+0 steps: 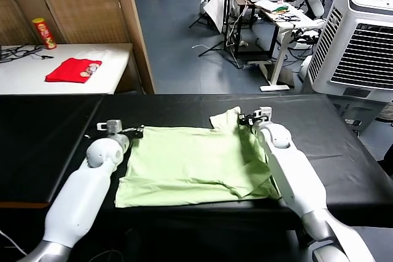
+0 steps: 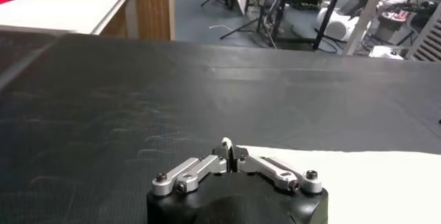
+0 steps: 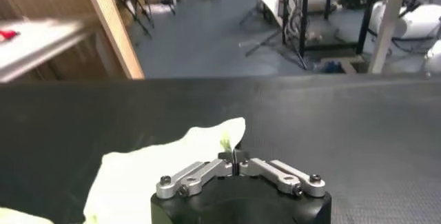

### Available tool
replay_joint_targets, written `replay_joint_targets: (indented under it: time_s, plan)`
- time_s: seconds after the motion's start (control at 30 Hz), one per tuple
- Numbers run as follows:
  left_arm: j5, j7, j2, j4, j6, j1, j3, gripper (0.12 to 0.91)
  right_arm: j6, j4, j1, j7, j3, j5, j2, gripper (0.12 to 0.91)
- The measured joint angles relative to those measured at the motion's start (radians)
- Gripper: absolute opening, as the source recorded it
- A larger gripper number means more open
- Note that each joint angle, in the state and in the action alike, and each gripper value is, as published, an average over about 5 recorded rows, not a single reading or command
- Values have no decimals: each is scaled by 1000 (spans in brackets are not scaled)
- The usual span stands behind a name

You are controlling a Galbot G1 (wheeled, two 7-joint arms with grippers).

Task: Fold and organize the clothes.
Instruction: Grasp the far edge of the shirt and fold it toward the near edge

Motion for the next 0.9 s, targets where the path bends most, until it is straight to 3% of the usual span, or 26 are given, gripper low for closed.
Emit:
replay_joint_targets:
  time_s: [0.37,0.6,0.9]
  plan:
    - [12,-15,61,-226,3,140,-77,129,-27,280,-190,-21,64,79,-151,122]
    - [33,-11,100,-364,-1,281,-138,129,-84,442,-333,18,110,95,-227,122]
    - [93,-16,106,-533,-4,466,-214,129,-136,621,-507,73,154,88,-256,122]
